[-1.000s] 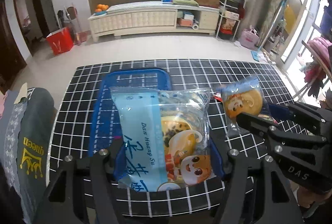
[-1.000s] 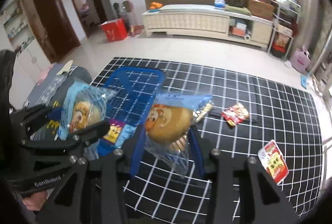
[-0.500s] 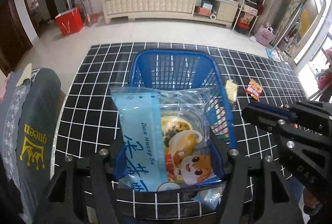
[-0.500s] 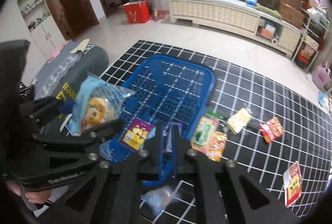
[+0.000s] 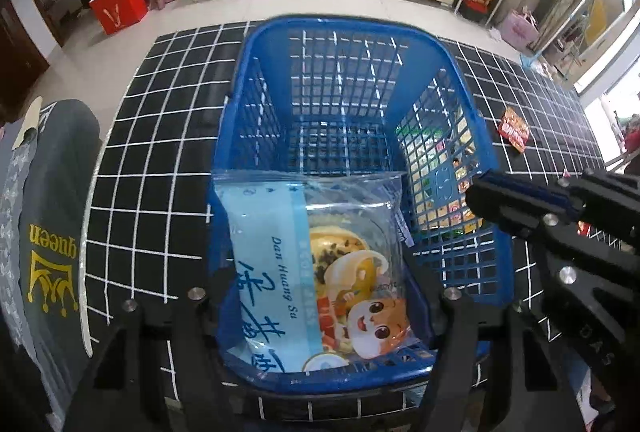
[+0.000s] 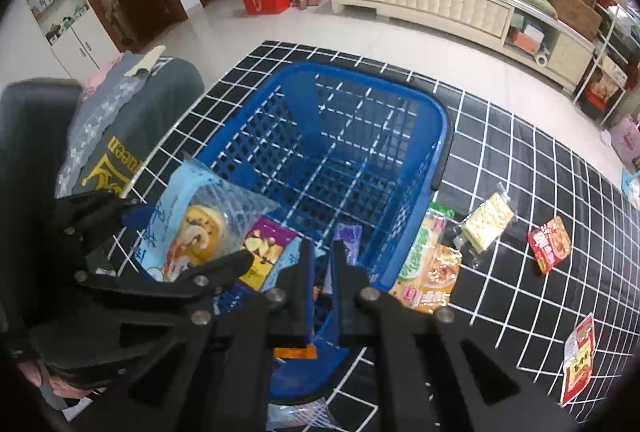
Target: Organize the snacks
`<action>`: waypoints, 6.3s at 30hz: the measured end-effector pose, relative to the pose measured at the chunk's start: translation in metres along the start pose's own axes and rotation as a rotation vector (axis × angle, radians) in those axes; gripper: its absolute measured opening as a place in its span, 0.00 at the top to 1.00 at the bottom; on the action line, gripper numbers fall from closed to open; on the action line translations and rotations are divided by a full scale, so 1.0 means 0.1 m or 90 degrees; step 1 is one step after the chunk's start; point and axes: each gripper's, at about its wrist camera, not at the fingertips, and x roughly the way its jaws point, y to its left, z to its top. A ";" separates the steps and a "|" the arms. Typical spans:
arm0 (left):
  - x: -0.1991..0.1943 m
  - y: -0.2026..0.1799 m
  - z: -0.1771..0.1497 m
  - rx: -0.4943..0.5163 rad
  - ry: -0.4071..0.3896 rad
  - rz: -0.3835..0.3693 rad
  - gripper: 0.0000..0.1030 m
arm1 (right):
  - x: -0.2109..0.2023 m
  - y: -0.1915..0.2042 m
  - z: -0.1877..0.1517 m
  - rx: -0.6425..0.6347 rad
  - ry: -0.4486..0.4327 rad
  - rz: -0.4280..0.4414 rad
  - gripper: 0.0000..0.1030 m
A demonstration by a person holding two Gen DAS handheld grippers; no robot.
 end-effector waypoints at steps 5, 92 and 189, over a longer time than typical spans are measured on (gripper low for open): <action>0.04 0.01 -0.01 -0.009 -0.004 0.013 0.37 | 0.05 -0.04 -0.02 0.008 0.006 -0.009 0.90; -0.38 -0.62 -1.17 0.031 -0.085 -0.026 0.00 | -0.09 -0.44 -1.92 0.060 0.023 -0.074 0.44; 1.82 -4.79 0.43 0.231 0.101 -0.173 0.51 | -1.20 -4.11 -2.99 0.371 -0.058 -0.204 0.44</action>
